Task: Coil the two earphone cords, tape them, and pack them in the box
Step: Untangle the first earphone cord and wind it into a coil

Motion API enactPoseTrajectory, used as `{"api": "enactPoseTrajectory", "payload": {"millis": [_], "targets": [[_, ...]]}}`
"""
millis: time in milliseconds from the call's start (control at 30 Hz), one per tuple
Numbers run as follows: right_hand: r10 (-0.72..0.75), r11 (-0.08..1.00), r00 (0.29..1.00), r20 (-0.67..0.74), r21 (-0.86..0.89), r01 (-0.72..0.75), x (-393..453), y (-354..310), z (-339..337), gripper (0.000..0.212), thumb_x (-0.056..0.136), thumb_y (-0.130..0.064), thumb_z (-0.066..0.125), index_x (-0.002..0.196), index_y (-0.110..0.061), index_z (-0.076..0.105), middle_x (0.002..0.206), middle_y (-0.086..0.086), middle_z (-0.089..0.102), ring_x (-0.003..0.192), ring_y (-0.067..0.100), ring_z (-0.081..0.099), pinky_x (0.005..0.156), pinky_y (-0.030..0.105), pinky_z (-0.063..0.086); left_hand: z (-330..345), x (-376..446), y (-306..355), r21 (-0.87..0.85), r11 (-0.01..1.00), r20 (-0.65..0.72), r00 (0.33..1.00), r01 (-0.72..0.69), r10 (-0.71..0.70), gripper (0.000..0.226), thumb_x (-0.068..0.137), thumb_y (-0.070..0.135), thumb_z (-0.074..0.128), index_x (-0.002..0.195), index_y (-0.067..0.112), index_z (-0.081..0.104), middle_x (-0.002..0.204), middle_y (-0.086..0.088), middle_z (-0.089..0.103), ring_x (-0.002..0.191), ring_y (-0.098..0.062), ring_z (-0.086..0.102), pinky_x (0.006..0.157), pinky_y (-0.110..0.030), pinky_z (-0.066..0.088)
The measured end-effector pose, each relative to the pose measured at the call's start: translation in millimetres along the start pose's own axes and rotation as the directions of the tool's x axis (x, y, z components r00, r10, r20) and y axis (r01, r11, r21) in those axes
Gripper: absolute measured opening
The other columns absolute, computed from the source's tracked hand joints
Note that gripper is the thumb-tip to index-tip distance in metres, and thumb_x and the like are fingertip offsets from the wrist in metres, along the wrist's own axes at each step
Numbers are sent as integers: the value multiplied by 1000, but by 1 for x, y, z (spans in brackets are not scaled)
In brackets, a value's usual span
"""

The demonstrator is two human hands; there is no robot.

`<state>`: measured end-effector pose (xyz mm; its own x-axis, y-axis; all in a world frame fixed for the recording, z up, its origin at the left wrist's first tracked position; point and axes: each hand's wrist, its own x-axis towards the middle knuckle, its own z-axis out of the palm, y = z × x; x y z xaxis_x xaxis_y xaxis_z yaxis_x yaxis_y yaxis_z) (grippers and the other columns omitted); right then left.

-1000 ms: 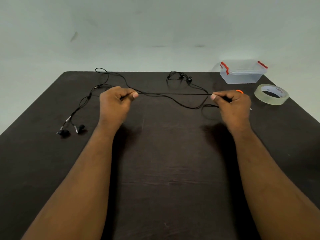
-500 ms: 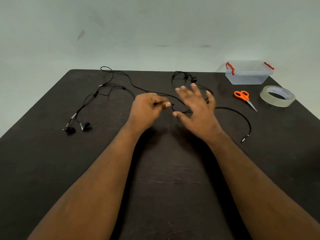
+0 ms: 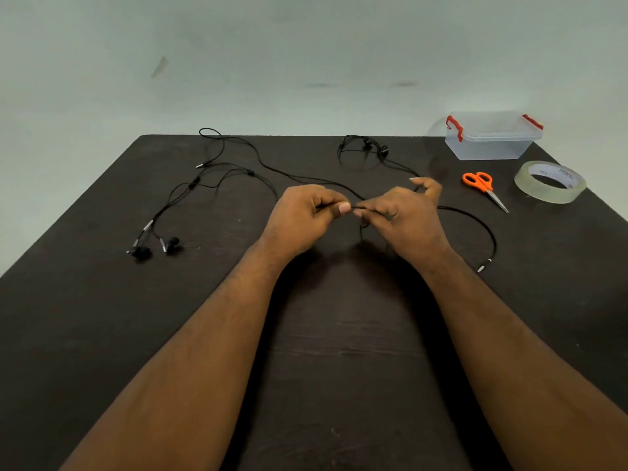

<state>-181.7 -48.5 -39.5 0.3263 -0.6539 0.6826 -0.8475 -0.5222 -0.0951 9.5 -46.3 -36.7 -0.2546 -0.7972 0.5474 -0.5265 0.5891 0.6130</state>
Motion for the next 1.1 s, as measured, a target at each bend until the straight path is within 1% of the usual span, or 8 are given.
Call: {"api": "enactPoseTrajectory", "payload": {"millis": [200, 300, 500, 567, 700, 867, 967, 1100], "targets": [[237, 971, 962, -138, 68, -229, -8, 37, -20, 18, 86, -36, 61, 89, -27, 76, 81, -8, 74, 82, 13, 66, 88, 36, 21, -40, -1, -25, 54, 991, -140, 983, 124, -116, 15, 88, 20, 68, 94, 9, 75, 85, 1, 71, 75, 5, 62, 71, -8, 44], [386, 923, 906, -174, 82, -377, -16, 56, -30, 15, 87, -33, 64, 92, -26, 76, 86, -7, 75, 87, 14, 66, 91, 48, 29, -60, -3, -35, 54, 987, -239, 962, 153, -136, 14, 87, 18, 68, 92, 7, 75, 80, -2, 69, 71, 2, 60, 68, -15, 45], [504, 863, 856, -110, 83, -498, -16, 56, -25, 19, 87, -38, 64, 99, -29, 75, 96, -9, 74, 101, 12, 61, 94, 44, 26, -56, -2, -40, 108, 979, -308, 942, 175, -134, 18, 86, 26, 68, 92, 11, 76, 76, -4, 70, 69, -18, 63, 63, -28, 49], [498, 866, 867, -26, -21, -499, -15, 50, -28, 38, 82, -48, 66, 118, -34, 66, 117, -10, 68, 117, 14, 51, 94, 43, 22, -55, 0, -40, 80, 980, -341, 929, 183, -146, 20, 85, 30, 66, 91, 13, 76, 77, -3, 71, 71, -21, 66, 64, -37, 53], [340, 914, 924, 175, -294, -281, -15, 15, -35, 104, 66, -86, 46, 151, -35, 13, 159, -8, 16, 147, 26, 4, 110, 61, 0, -43, 2, -31, 158, 978, -293, 952, 136, -85, 22, 86, 34, 63, 92, 17, 76, 78, 1, 71, 71, -17, 66, 63, -39, 54], [-44, 990, 989, 139, -125, 61, -11, -27, -11, 81, 78, -66, 48, 145, -22, 37, 146, -1, 45, 139, 20, 35, 111, 63, 14, -12, 3, -5, 203, 979, -94, 996, 13, 6, 16, 84, 32, 62, 89, 22, 74, 69, 7, 62, 65, -15, 60, 59, -37, 52], [-17, 917, 990, 143, 397, -42, -10, -29, 2, 66, 79, -34, 68, 138, -10, 49, 128, 5, 62, 118, 17, 58, 106, 31, 38, -1, 1, 0, 141, 989, -6, 999, -33, 34, 9, 82, 21, 65, 78, 17, 71, 62, 9, 55, 61, -16, 58, 56, -39, 50], [14, 903, 999, -32, 429, 1, -10, -17, 5, 39, 78, -16, 71, 115, -4, 67, 103, 8, 73, 91, 16, 70, 84, 20, 52, 3, 0, 0, 13, 1000, 63, 998, -20, 20, 13, 85, 17, 67, 74, 10, 72, 59, 5, 56, 56, -12, 52, 53, -31, 44]]}}
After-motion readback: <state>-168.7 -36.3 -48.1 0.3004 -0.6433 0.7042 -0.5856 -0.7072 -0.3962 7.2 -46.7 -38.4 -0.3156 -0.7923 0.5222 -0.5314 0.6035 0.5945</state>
